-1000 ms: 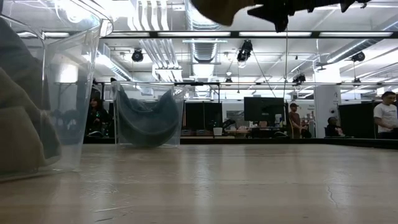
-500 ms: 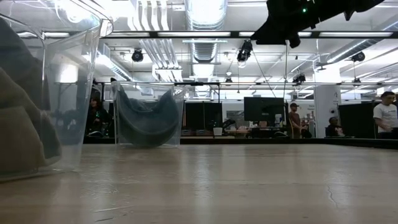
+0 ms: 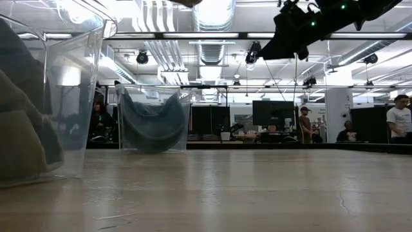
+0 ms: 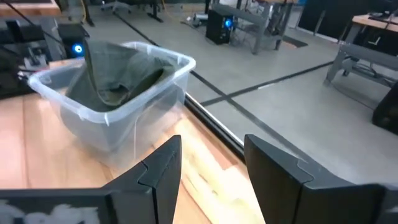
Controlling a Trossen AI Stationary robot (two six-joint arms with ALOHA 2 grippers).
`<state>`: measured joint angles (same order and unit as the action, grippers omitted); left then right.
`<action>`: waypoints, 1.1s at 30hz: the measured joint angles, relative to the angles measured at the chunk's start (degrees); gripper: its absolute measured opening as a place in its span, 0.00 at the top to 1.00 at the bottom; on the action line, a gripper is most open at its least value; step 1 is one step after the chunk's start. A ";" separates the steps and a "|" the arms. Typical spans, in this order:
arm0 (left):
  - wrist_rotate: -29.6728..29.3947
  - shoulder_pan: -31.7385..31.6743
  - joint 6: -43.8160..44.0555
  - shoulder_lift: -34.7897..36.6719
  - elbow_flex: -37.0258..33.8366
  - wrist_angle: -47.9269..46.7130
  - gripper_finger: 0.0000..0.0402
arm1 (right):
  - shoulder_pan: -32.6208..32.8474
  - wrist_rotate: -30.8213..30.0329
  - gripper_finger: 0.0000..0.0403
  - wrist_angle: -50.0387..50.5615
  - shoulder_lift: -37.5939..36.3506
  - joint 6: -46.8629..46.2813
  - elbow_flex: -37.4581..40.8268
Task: Pick & Place hat
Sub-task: Put the brown cap into the bottom transparent bin
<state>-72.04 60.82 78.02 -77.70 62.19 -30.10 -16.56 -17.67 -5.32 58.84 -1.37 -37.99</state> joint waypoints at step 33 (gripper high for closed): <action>54.47 1.68 46.92 3.76 23.41 -53.92 0.99 | 0.02 -0.37 0.58 -7.50 14.34 4.46 -1.79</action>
<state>-17.56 62.50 124.94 -73.94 85.60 -84.02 -16.53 -18.04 -12.82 73.19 3.09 -39.78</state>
